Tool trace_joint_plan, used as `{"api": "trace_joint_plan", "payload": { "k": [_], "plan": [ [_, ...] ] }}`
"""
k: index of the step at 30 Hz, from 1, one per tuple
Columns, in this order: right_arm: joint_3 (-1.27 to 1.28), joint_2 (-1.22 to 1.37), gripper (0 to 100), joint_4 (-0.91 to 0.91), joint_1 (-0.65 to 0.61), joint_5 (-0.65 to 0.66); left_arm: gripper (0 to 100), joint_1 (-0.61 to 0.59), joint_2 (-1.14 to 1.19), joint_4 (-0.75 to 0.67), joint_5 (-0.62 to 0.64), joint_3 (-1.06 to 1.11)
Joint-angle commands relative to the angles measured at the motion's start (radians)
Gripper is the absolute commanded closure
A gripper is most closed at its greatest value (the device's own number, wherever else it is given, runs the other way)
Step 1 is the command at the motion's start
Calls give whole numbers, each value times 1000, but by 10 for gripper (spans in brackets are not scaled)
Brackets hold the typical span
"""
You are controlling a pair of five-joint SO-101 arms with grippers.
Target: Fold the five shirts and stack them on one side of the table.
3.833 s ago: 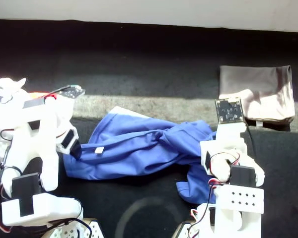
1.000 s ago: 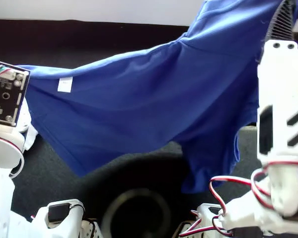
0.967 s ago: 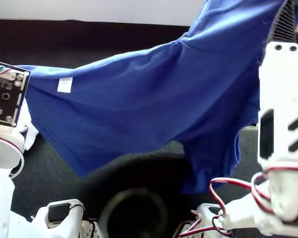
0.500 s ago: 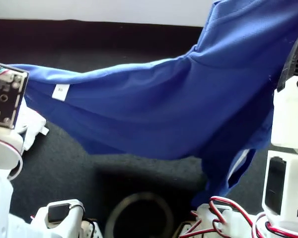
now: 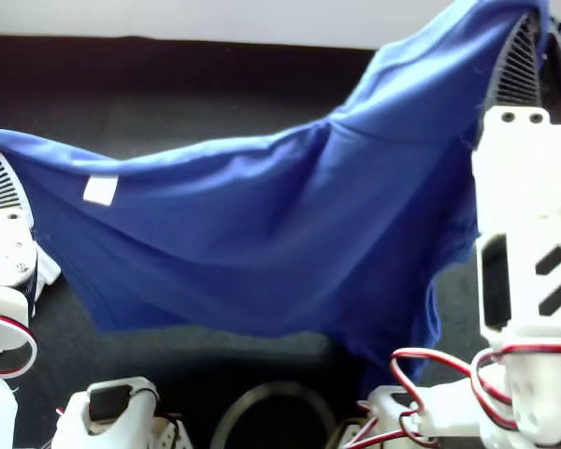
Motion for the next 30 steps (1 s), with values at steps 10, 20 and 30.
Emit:
{"api": "trace_joint_plan", "payload": {
  "k": [10,20,30],
  "plan": [
    [8,-125,991,1,-8,5,991,10,5,-17,8,-102],
    [12,-133,991,-255,-7,66,991,13,12,71,8,-82],
    [1,-105,991,-237,-7,98,991,12,-36,81,29,130]
  ]
}}
